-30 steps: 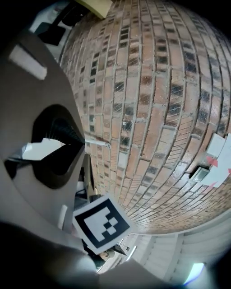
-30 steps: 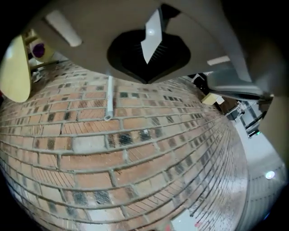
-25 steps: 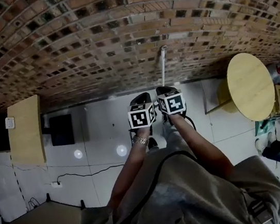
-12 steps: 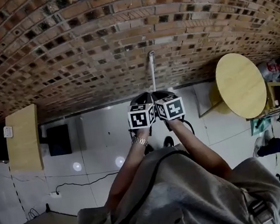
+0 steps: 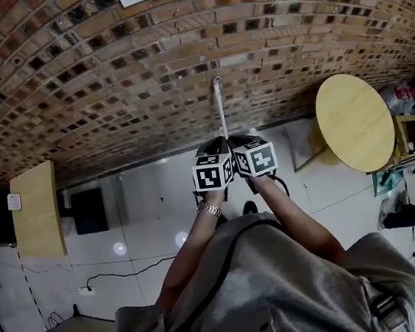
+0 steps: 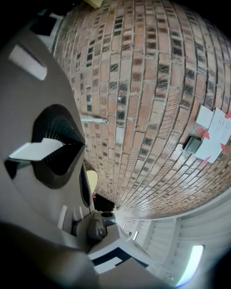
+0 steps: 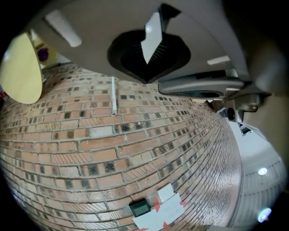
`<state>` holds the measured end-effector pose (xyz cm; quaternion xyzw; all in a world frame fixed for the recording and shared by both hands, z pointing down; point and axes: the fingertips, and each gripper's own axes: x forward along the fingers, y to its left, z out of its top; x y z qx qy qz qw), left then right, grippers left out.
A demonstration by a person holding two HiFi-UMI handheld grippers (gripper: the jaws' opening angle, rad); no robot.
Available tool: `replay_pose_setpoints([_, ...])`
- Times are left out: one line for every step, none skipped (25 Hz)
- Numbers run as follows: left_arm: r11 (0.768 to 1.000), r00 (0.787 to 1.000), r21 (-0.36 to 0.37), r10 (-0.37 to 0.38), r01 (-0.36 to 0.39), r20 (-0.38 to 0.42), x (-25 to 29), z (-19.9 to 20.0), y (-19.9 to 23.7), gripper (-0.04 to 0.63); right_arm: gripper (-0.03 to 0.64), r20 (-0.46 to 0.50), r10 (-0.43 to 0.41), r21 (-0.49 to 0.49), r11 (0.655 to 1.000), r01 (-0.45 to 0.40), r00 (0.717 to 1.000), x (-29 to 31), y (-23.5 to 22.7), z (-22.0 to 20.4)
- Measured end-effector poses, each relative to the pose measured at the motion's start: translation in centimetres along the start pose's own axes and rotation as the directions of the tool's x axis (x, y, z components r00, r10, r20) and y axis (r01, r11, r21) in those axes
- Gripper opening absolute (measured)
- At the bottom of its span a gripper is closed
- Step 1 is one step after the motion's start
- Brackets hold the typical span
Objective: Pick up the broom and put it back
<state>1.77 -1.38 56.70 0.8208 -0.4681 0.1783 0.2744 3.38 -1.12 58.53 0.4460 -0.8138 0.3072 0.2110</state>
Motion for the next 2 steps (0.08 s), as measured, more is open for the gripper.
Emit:
replay_pose_setpoints([1.000, 1.000, 0.000, 0.001, -0.001, 0.000, 0.08, 0.00, -0.10, -0.029, -0.005, 0.002, 0.002, 0.004, 1.000, -0.002, 1.000, -0.08, -0.16, 0.07])
replay_pose_setpoints([1.000, 1.000, 0.001, 0.002, -0.002, -0.001, 0.16, 0.01, -0.19, -0.029, -0.005, 0.005, 0.004, 0.008, 1.000, -0.004, 1.000, -0.16, -0.33, 0.15])
